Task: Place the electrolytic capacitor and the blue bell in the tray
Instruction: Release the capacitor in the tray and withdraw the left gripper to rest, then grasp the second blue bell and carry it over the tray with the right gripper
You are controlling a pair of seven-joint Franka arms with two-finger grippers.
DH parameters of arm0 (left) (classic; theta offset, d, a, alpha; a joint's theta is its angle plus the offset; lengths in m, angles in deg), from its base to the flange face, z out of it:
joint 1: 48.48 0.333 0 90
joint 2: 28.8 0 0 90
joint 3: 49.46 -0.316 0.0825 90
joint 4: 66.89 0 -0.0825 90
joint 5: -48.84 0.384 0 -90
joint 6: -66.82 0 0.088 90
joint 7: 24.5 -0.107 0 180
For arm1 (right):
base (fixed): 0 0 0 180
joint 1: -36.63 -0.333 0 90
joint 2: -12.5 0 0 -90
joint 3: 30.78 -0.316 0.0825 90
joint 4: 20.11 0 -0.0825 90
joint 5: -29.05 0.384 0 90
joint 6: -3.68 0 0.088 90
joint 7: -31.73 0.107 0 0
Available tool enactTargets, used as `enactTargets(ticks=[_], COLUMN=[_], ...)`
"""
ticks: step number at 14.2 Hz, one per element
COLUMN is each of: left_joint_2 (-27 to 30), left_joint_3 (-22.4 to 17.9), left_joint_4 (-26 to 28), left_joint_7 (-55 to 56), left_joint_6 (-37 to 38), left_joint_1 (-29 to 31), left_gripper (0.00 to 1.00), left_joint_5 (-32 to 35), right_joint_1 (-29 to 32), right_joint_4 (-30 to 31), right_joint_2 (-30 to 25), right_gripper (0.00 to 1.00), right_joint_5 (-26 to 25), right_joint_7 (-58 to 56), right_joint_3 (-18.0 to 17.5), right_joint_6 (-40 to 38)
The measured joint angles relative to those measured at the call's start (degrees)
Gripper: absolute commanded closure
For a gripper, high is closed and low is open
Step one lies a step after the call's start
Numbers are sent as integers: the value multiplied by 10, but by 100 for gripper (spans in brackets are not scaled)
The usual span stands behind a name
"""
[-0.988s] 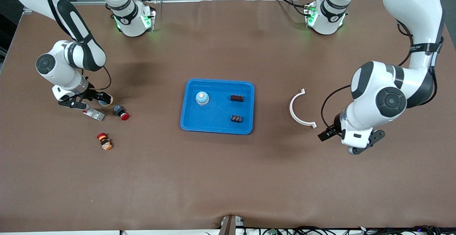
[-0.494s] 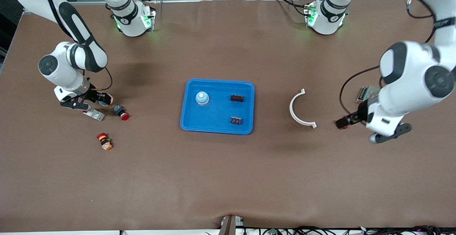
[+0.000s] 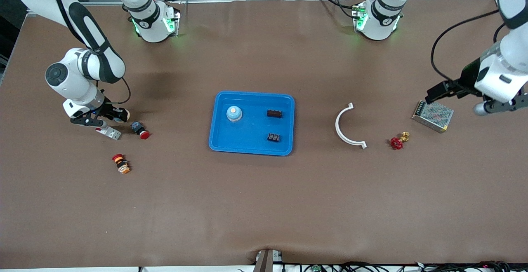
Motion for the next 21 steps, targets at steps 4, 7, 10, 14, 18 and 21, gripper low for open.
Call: enactTargets(ticks=[4,7,10,14,18,21], left_joint_2=[-3,-30,-44,-45,-46,-46], left_joint_3=[-7,-12,-19,-23,-25,-30], left_joint_4=[-81,-149,-169,-176,-178,-179], left_joint_7=[1,-6,-88,-162,-152,-138], left_joint_6=[69,118,125,126,111,106], left_joint_1=[-8,-11,-14,-24,-26,-31], left_gripper=[0,0,0,0,0,0], left_joint_5=[0,0,0,0,0,0], right_joint_1=[3,2,-15,-114,-273,-342], right_joint_4=[-5,-19,-54,-137,-216,-283], right_joint_2=[-18,-82,-149,-180,-157,-77], right_gripper=[61,61,60,61,61,61], right_joint_5=[0,0,0,1,4,40], right_joint_7=[-22,-31,-30,91,297,398], right_joint_3=[1,-1,-6,-14,-22,-21], right_joint_6=[-56,-170,-296,-411,-415,-394])
